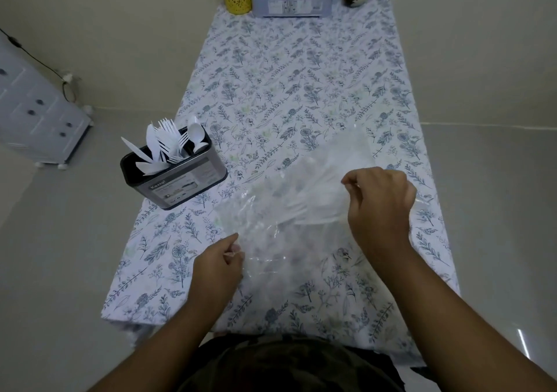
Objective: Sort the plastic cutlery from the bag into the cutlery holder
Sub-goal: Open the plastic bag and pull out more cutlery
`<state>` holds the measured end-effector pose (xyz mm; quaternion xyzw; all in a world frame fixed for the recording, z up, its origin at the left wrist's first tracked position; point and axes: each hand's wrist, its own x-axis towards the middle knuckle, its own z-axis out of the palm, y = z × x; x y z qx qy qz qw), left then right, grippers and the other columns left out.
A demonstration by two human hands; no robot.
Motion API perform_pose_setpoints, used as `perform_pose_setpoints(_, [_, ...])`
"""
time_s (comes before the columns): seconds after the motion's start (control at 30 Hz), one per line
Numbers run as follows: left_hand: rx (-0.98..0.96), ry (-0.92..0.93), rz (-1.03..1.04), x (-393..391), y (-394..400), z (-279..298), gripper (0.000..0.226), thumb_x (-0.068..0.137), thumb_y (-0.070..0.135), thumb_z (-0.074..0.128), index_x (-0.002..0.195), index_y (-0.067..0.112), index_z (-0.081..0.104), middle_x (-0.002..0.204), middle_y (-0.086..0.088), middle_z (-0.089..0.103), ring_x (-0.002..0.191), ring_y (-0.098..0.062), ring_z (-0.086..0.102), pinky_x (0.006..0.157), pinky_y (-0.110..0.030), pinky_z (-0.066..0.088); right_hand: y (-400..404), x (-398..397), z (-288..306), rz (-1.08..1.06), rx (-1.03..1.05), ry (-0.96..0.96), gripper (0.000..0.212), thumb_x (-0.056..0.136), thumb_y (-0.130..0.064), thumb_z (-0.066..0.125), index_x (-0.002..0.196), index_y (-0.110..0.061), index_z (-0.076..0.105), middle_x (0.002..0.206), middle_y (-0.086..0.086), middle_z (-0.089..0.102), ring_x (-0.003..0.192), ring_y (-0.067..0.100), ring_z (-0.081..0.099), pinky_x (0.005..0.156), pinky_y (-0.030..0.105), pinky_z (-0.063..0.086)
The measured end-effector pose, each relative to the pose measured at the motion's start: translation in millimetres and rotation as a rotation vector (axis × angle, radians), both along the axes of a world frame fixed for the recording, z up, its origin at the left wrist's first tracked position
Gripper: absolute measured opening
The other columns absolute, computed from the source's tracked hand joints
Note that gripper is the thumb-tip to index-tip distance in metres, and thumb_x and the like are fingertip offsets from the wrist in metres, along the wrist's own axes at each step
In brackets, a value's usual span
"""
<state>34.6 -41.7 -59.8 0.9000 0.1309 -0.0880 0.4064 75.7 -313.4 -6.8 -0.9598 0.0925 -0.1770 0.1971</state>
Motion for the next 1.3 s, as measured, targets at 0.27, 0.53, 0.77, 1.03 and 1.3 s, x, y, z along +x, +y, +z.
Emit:
perform_pose_setpoints(0.27, [-0.054,0.004,-0.04,-2,4,-12,0.039,0.091,0.013,0.068,0.131,0.016,0.066,0.11,0.0,0.073,0.092,-0.003,0.062,0.073,0.003,0.036,18,-21,17,0.159,-0.036,-0.119,0.013,0.094,-0.014,0.066,0.094,-0.025,0.073,0.092,-0.008,0.068,0.095,0.024,0.054,0.084,0.029,0.018])
perform_pose_setpoints(0.53, [-0.148,0.007,-0.025,-1,15,-12,0.035,0.092,0.007,0.066,0.125,0.017,0.067,0.101,0.007,0.068,0.087,0.011,0.057,0.066,0.005,0.04,4,-20,5,0.059,-0.028,0.207,0.013,0.095,-0.017,0.066,0.099,-0.028,0.071,0.097,-0.007,0.071,0.106,0.026,0.056,0.085,0.034,0.024])
perform_pose_setpoints(0.77, [-0.113,-0.037,-0.059,0,23,-13,0.032,0.093,0.004,0.062,0.121,0.017,0.068,0.1,0.005,0.068,0.085,0.01,0.057,0.066,0.005,0.041,22,-17,-16,0.15,-0.021,0.318,0.039,0.089,-0.028,0.072,0.129,-0.028,0.068,0.135,0.001,0.063,0.131,0.029,0.049,0.107,0.045,0.034])
perform_pose_setpoints(1.03, [-0.437,0.0,0.115,7,29,-10,0.024,0.094,0.003,0.063,0.109,0.021,0.069,0.09,0.004,0.073,0.077,-0.009,0.067,0.068,-0.024,0.056,20,-7,-70,0.168,-0.027,0.448,0.032,0.084,-0.022,0.082,0.115,-0.022,0.079,0.123,0.004,0.075,0.121,0.031,0.059,0.103,0.04,0.042])
perform_pose_setpoints(1.3, [-0.37,-0.068,0.043,4,35,-18,0.034,0.097,0.004,0.057,0.119,0.027,0.066,0.089,0.007,0.066,0.067,-0.001,0.058,0.061,-0.017,0.049,23,-7,-53,0.141,0.009,0.228,0.008,0.088,-0.012,0.076,0.087,-0.019,0.079,0.081,-0.001,0.073,0.094,0.032,0.059,0.08,0.035,0.036])
